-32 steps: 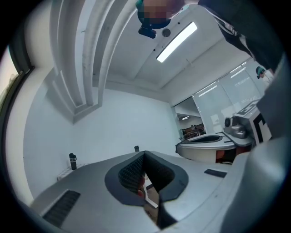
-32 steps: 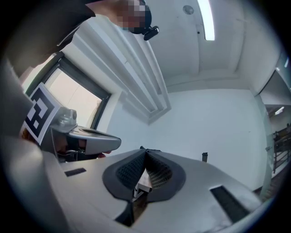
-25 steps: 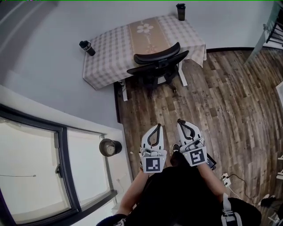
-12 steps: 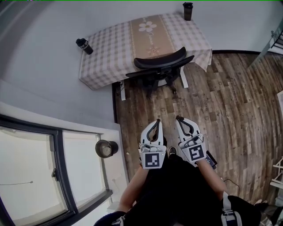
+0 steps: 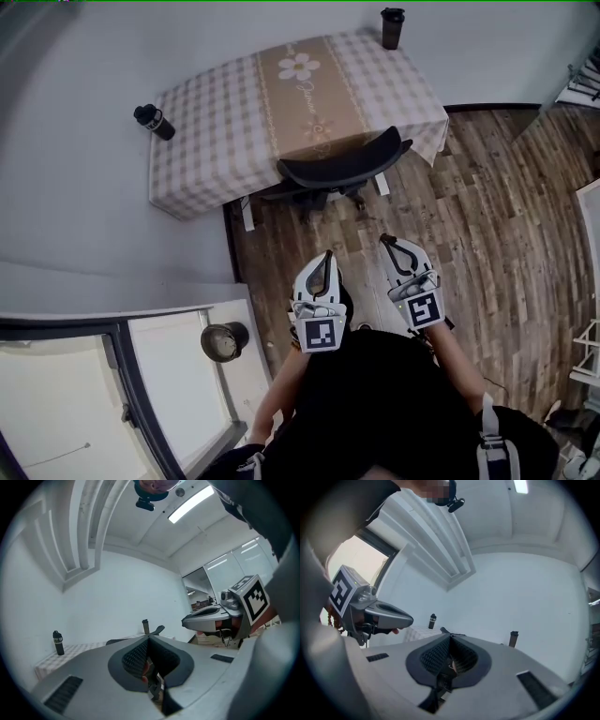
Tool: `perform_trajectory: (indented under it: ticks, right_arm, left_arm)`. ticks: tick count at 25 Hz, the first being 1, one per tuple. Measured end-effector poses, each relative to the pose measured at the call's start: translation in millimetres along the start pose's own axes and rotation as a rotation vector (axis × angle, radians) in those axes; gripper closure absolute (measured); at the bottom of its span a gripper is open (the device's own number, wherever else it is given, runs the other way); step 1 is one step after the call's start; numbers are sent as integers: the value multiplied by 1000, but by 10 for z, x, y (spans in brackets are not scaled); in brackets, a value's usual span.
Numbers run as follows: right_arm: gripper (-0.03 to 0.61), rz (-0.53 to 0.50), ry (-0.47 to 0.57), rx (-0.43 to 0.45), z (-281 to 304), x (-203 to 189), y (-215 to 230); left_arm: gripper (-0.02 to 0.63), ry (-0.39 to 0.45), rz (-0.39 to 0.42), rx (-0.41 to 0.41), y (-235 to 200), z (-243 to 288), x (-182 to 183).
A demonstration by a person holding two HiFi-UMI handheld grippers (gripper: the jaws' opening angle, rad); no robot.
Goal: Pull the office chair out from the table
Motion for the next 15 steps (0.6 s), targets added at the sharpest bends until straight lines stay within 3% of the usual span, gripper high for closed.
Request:
perform_trajectory:
  ticks: [11, 15]
  right_arm:
    - [572, -84, -218, -188, 908, -410, 1102]
    - [572, -36, -281, -290, 1087, -632, 1503]
  left_arm:
    - [609, -82, -52, -25, -1102, 851, -564]
    - [606, -142, -26, -104, -1275, 1131, -929]
Point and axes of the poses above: the fingertips, and each gripper's own axes: z forward along the fingers, y to its right, x out of its top, the point moved 3 cm from there along -z, backward along the fingers, and after that the axes turned 3 degrees about z, right-handed, at the moved point
